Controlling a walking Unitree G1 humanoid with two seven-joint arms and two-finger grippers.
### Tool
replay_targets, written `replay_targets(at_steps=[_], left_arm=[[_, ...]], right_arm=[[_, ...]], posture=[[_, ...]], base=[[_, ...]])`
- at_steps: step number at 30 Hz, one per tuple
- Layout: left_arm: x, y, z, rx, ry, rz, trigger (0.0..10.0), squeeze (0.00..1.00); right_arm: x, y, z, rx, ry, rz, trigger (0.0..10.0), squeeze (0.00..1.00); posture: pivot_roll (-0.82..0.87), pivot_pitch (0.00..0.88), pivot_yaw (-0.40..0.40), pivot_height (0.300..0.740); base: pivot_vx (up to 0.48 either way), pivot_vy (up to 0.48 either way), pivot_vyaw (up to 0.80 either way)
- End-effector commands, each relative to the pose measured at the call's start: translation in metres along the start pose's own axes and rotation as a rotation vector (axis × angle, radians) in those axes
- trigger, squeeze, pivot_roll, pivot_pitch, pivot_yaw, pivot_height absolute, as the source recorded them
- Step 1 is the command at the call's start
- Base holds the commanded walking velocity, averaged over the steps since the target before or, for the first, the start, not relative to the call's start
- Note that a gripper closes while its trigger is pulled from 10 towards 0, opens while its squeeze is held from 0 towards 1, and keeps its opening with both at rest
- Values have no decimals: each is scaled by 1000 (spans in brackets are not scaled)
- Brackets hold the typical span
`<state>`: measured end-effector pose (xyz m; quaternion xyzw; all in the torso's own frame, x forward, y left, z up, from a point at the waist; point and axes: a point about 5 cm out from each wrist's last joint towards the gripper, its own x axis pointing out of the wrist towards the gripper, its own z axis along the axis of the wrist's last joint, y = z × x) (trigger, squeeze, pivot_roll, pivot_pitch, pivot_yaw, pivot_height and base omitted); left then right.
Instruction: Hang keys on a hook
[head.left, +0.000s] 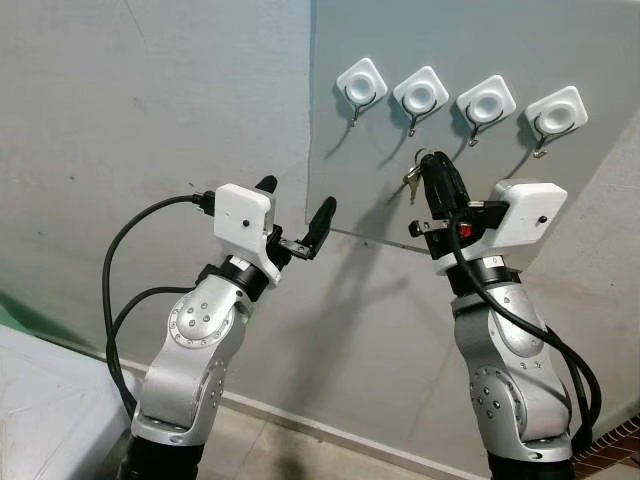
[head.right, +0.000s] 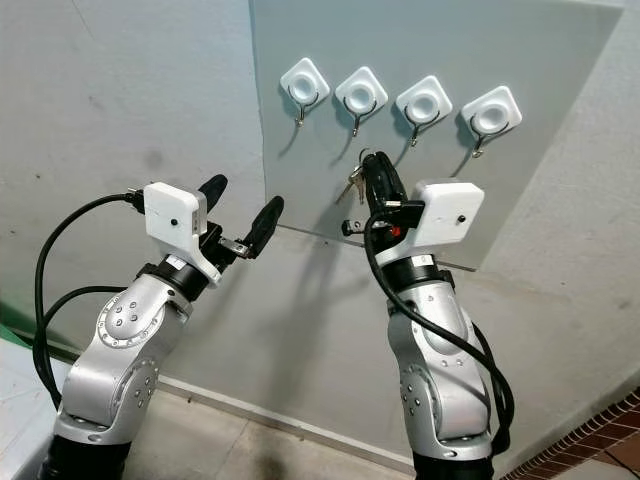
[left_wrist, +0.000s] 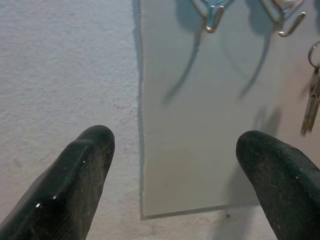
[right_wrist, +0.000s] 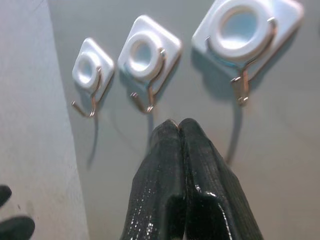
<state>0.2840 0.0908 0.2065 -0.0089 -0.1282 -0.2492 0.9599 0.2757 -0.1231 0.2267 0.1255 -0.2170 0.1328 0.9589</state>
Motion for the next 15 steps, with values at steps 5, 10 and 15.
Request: replay_targets(at_steps=[5,10,15], left_arm=[[2,-7,12,41,-34,-42,10000,0],[2,-10,15,50,-39,-66,10000,0],[3,-14,18,62,-44,-104,10000,0]], right_arm=[[-4,3,11,44,-47,8,10000,0],[-12,8,13,72,-56,30,10000,0],[-17,12,17,83,-71,41,10000,0]], posture=[[-61,7,0,740],[-60,10,4,740],[-63,15,17,740]], base=[[0,0,0],[0,0,0],[0,0,0]])
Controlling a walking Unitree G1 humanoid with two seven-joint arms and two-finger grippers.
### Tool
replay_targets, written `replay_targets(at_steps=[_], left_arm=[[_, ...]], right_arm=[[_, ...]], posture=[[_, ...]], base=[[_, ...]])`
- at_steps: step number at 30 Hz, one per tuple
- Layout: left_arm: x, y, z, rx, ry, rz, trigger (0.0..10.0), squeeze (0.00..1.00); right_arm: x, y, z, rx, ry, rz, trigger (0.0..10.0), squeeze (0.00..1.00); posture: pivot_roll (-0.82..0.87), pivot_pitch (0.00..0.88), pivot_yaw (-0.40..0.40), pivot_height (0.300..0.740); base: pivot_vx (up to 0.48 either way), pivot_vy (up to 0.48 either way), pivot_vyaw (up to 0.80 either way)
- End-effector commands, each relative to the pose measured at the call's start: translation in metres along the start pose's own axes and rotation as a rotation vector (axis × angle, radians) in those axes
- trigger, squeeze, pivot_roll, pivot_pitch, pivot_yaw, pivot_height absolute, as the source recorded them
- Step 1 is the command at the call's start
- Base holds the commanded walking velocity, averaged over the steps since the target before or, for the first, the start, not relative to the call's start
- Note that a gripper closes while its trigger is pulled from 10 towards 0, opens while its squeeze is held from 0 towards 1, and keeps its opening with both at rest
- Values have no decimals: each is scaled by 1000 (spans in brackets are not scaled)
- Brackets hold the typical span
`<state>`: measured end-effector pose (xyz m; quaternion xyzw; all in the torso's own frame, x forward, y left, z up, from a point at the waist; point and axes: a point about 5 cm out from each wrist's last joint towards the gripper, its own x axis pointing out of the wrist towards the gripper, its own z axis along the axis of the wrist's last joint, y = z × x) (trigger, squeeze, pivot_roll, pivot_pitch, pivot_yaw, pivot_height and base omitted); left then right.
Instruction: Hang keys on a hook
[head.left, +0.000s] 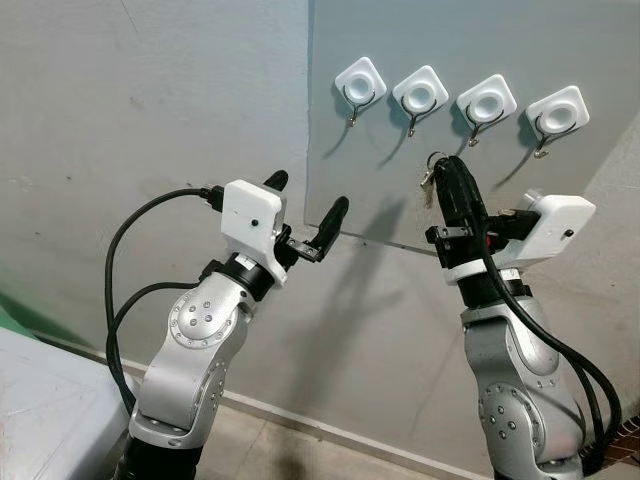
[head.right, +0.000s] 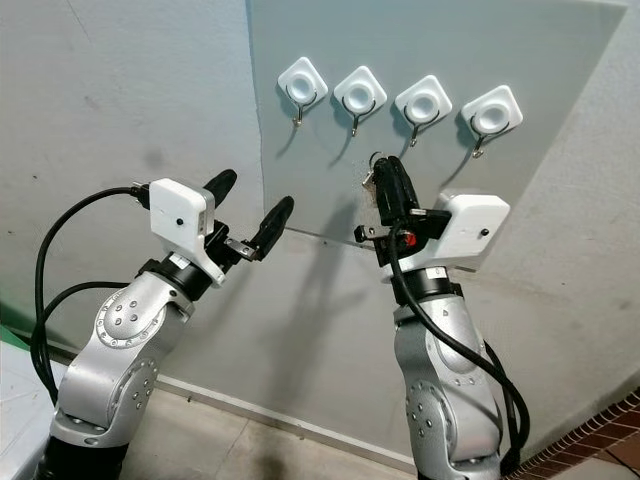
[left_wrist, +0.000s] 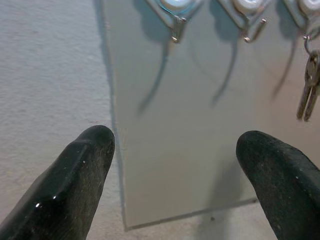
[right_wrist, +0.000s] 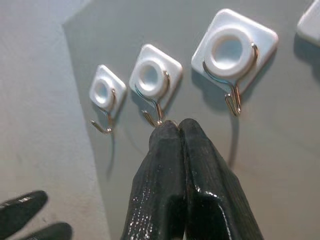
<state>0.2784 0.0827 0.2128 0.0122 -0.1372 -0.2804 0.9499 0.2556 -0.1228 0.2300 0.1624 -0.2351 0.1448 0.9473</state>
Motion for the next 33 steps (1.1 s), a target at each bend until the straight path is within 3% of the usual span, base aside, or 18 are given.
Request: replay_targets(at_steps=[1,9,17,33], left_arm=[[3,-5,11,24,-36,-39,10000,0],[6,-17,10,48,-30,-149,10000,0],[8,-16,12,50,-34,-159,10000,0],[8,-14,14,61,-39,-156,10000,0]], right_arm=[[0,6,7,10,-26,28,10000,0],[-5,6,19,33,-69,25,10000,0],[-6,-4,26,47,-100,-38,10000,0],[1,-10,26,90,-103,-53,10000,0]], posture=[[-63,15,17,740],[-73,26,31,740],[-81,28,37,740],[-66,24,31,740]], base=[[0,0,0],[0,0,0],[0,0,0],[0,0,0]])
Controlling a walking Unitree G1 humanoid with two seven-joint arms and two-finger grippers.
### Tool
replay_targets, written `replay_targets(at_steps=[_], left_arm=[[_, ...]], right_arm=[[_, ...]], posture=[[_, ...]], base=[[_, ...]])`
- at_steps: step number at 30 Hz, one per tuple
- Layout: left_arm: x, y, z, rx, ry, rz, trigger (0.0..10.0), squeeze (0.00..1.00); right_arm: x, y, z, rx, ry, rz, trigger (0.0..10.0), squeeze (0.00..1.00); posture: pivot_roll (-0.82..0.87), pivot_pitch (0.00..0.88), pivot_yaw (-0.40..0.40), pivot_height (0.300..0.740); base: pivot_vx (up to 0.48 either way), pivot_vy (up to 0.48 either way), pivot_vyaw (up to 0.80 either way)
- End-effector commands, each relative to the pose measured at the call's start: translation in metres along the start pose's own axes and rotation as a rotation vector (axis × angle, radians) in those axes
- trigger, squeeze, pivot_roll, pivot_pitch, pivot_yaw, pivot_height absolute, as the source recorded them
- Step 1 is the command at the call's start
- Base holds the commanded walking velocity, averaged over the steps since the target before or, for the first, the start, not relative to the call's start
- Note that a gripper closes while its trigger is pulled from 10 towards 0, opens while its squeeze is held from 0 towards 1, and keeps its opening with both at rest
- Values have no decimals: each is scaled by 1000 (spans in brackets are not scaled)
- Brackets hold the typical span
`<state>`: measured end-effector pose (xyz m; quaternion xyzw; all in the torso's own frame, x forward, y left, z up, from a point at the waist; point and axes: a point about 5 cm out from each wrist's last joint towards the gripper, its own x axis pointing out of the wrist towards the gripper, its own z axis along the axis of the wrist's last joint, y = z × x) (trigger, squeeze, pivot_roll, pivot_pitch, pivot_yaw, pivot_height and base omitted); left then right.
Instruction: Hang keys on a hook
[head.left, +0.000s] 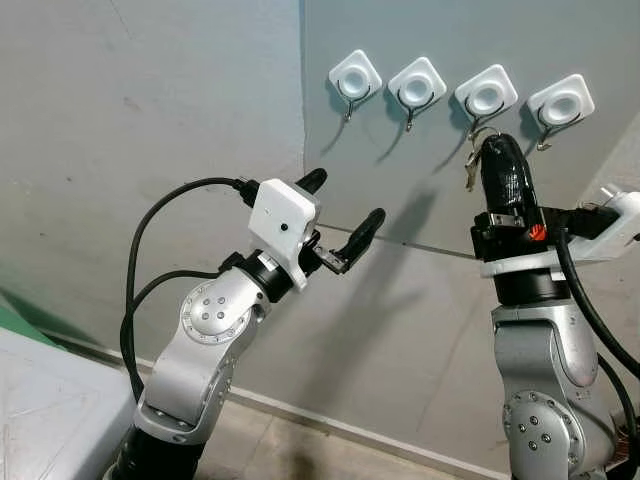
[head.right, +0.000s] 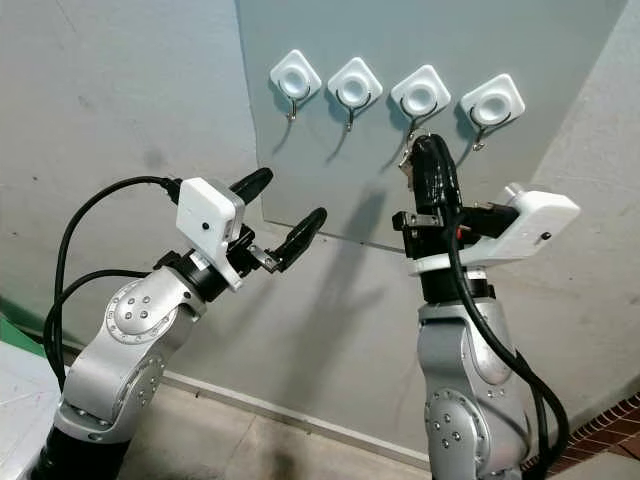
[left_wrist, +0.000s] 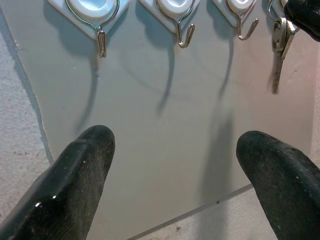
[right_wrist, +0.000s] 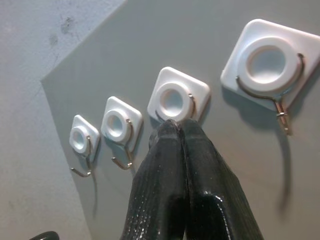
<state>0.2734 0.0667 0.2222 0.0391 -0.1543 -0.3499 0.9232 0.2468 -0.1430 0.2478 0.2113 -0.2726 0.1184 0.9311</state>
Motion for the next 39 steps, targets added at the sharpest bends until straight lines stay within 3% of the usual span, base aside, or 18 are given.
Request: replay_targets(at_steps=[1,21,32,39], left_arm=[[1,1,4,18,-12,-1,10000,0],[0,-2,4,18,-14,8,10000,0],[0,-4,4,19,-14,2,10000,0],[0,-5,4,17,-12,1,10000,0]], right_arm=[[4,2,0,18,-1,3,10000,0],[11,-2,-5,83,11,-27,10000,0],[11,-5,-9,181,23,-94,10000,0],[8,-9,-12,304,37,-155,10000,0]], posture=[[-64,22,30,740],[-55,16,15,740],[-56,16,15,740],[-55,26,13,740]], base=[[0,0,0],[0,0,0],[0,0,0],[0,0,0]])
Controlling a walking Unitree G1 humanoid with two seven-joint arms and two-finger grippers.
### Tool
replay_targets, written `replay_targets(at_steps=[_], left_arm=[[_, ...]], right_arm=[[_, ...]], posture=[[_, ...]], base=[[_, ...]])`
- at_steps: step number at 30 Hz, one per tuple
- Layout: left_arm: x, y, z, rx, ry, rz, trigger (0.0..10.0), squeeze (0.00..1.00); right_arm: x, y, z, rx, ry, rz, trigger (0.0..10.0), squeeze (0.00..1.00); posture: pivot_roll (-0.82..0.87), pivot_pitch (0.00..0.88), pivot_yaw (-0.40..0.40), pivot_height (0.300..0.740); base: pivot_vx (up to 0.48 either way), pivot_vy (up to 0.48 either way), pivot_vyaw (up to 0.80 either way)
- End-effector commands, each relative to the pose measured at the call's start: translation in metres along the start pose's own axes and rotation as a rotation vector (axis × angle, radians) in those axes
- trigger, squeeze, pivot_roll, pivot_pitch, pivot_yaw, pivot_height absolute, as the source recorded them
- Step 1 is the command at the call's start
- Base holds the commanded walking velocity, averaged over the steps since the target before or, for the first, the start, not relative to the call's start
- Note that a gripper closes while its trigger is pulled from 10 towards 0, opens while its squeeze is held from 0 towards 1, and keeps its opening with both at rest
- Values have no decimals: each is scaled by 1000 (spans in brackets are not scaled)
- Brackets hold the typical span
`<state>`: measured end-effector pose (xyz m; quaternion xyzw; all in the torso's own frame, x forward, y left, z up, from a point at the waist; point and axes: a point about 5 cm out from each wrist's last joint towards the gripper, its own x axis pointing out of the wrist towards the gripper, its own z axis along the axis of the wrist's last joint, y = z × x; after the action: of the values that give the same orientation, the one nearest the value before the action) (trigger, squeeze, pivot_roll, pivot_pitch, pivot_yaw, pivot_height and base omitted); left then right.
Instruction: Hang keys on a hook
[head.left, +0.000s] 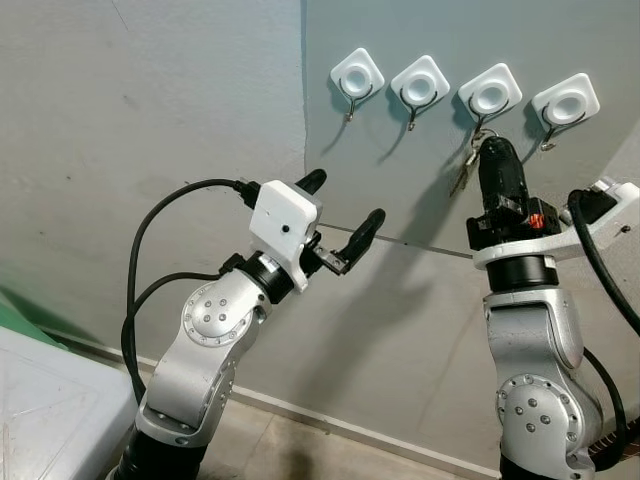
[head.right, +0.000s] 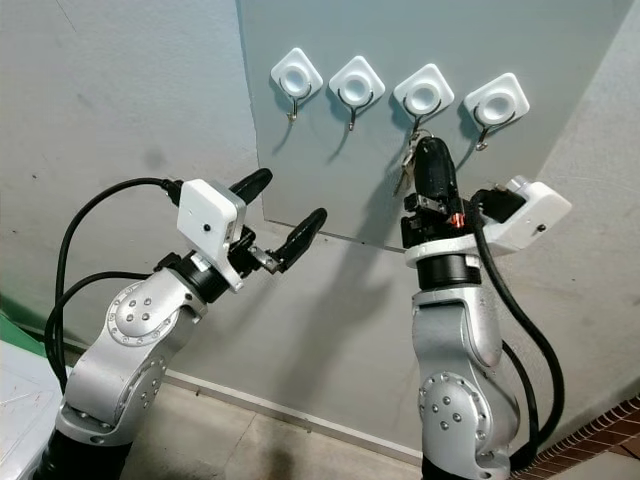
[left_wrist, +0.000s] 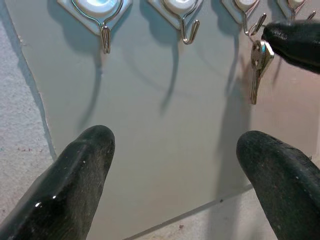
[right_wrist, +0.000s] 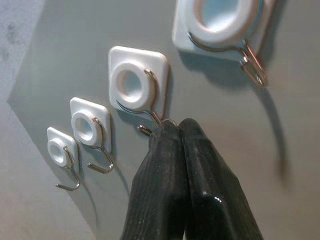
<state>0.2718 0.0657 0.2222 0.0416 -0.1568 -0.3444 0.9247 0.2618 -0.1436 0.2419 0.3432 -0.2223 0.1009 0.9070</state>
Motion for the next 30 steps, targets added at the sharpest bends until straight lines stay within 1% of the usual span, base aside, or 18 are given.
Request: replay_targets(at_steps=[1,2,6,8,9,10,12,16,18,20,21,22,24,25,27,28,29,30], left_arm=[[0,-3,3,13,-7,-8,10000,0],[0,-2,3,8,-6,-3,10000,0],[0,-1,3,7,-5,7,10000,0],[0,-1,4,6,-5,10,10000,0],[0,0,3,7,-1,19,10000,0],[0,0,3,7,-1,19,10000,0],[0,0,3,7,1,25,10000,0],[-1,2,1,16,9,42,10000,0],[-2,5,1,41,9,77,10000,0],[-2,6,1,41,12,82,10000,0],[-3,6,1,36,15,84,10000,0],[-3,6,1,36,15,84,10000,0],[-3,7,1,39,20,93,10000,0],[-3,7,1,39,20,93,10000,0],[-5,9,-1,41,28,107,10000,0],[-5,9,-1,41,28,107,10000,0],[-7,13,-3,49,38,129,10000,0],[-9,14,-4,54,42,137,10000,0]], right_arm=[[-2,-2,-3,67,4,-35,10000,0],[-3,-2,-5,93,10,-38,10000,1000],[-5,-1,-7,129,14,-35,10000,1000],[-5,-1,-7,132,15,-30,10000,1000],[-8,2,-9,106,24,-2,10000,1000],[-8,2,-9,106,24,-2,10000,1000],[-10,4,-11,66,47,30,10000,1000],[-15,6,-16,-40,96,86,10000,1000],[-19,7,-19,-153,127,142,10000,1000],[-20,8,-20,-225,134,173,10000,1000],[-21,10,-19,-319,137,230,10000,1000],[-21,10,-19,-319,137,230,10000,1000],[-23,8,-20,-385,146,255,10000,1000],[-23,8,-20,-385,146,255,10000,1000],[-28,1,-19,-425,159,243,10000,1000],[-28,1,-19,-425,159,243,10000,1000],[-32,-5,-18,-475,171,226,10000,1000],[-33,-8,-17,-495,176,220,10000,1000]], posture=[[-55,26,13,740],[-55,26,13,740],[-52,33,13,740],[-52,33,13,740],[-52,33,13,740],[-52,33,13,740],[-51,41,15,740],[-48,44,14,740],[-46,48,14,740],[-44,49,15,740],[-43,50,16,740],[-43,50,16,740],[-42,50,17,740],[-42,50,17,740],[-41,50,18,740],[-41,50,18,740],[-41,51,16,740],[-41,52,16,740]], base=[[0,0,0],[0,0,0],[0,0,0],[0,0,0],[0,0,0],[0,0,0],[0,0,0],[0,0,0],[0,0,0],[0,0,0],[0,0,0],[0,0,0],[0,0,0],[0,0,0],[0,0,0],[0,0,0],[0,0,0],[0,0,0]])
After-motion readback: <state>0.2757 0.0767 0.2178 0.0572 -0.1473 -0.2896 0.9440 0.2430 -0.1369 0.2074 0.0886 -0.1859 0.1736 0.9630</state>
